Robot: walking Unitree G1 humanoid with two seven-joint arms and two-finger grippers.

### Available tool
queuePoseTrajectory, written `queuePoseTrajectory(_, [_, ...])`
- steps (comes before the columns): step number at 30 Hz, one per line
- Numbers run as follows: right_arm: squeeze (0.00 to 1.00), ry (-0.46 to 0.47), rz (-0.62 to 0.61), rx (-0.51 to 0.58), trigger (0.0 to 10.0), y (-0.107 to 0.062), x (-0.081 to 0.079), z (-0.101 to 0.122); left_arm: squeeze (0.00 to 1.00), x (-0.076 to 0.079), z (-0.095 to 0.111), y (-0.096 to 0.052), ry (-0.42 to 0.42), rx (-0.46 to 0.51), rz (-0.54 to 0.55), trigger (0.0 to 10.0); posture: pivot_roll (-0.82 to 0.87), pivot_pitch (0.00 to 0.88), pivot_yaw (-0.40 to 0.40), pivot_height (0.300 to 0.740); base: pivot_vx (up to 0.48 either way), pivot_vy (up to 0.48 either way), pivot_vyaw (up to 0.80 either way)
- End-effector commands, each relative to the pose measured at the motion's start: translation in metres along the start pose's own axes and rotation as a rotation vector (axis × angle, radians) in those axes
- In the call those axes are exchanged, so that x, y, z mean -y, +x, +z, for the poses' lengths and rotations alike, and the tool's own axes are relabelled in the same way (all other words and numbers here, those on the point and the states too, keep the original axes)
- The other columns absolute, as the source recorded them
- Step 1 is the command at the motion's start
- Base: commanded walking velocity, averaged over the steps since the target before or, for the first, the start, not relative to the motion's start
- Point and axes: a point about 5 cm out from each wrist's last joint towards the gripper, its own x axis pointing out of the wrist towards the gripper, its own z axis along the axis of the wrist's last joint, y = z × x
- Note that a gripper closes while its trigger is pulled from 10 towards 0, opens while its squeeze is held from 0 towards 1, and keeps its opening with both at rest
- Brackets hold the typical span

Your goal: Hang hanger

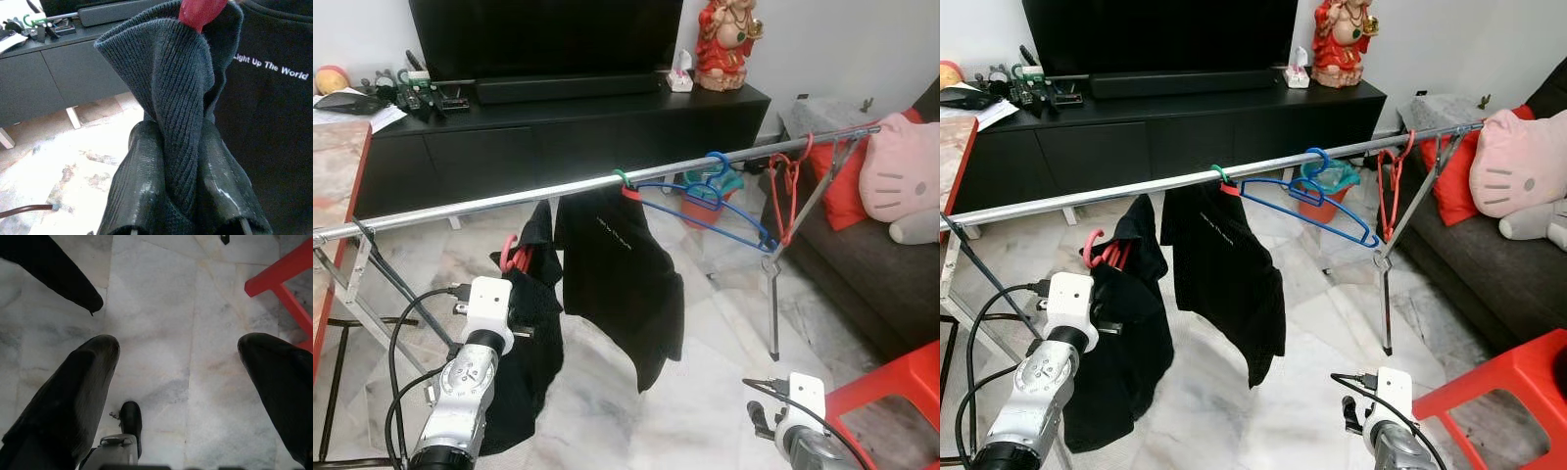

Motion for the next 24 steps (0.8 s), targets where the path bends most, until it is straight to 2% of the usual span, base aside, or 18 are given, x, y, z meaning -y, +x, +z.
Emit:
queuePoseTrajectory(1, [0.00,-0.010,-0.013,-0.007,10.0,-0.0006,0.0057,-0.0001,0.00,0.0010,0.0171,0.0070,-0.012,0.076,0.005,10.0,0.02,0.000,-0.110,0.740,0.300,0.000,0.00])
queuePoseTrajectory(20, [0.00,-0.021,-0.009,-0.011,10.0,-0.0007,0.0061,-0.0007,0.00,0.0072,0.0134,0.0048,0.002,0.052,-0.042,10.0,0.02,0.000,-0.111,0.740,0.309,0.000,0.00])
queuePoseTrajectory(24, [0.00,-0.022,-0.008,-0.010,10.0,-0.0007,0.0060,-0.0002,0.00,0.0100,0.0163,0.0042,0.001,0.073,-0.057,10.0,0.03,0.000,-0.113,0.740,0.000,0.000,0.00])
